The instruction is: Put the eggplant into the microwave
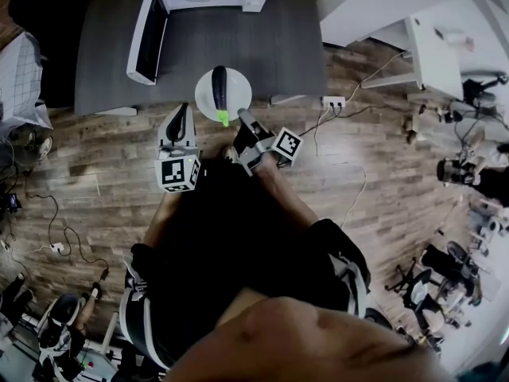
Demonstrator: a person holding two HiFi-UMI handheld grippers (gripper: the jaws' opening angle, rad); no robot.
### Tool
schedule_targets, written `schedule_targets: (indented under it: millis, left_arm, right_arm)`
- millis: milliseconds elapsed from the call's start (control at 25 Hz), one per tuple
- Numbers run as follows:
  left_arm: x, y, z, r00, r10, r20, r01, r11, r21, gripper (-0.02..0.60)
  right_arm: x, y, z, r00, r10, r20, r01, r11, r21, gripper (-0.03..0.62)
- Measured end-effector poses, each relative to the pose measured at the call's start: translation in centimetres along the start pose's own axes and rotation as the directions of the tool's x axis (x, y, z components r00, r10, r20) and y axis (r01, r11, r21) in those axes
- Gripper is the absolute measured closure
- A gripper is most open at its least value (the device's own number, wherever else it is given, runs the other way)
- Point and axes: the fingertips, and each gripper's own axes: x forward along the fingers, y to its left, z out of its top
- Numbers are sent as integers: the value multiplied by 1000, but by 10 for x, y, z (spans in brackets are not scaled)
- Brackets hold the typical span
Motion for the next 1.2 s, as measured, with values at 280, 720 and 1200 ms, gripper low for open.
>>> schedule_targets:
  millis: [280, 720, 1200]
  left_arm:
    - [-1, -17, 1, 999, 37, 7, -37, 999, 14, 546]
    - [15, -19, 5, 998, 61, 12, -61, 998, 22, 546]
    - [53, 4, 7, 998, 56, 24, -56, 998, 20, 546]
  right_arm:
    - [-5, -3, 14, 999, -1, -39, 1, 1000, -13, 557]
    - [5, 2, 27, 996, 8, -89, -11, 999, -34, 557]
    - [42, 1, 38, 995, -6, -100, 2, 999, -40, 557]
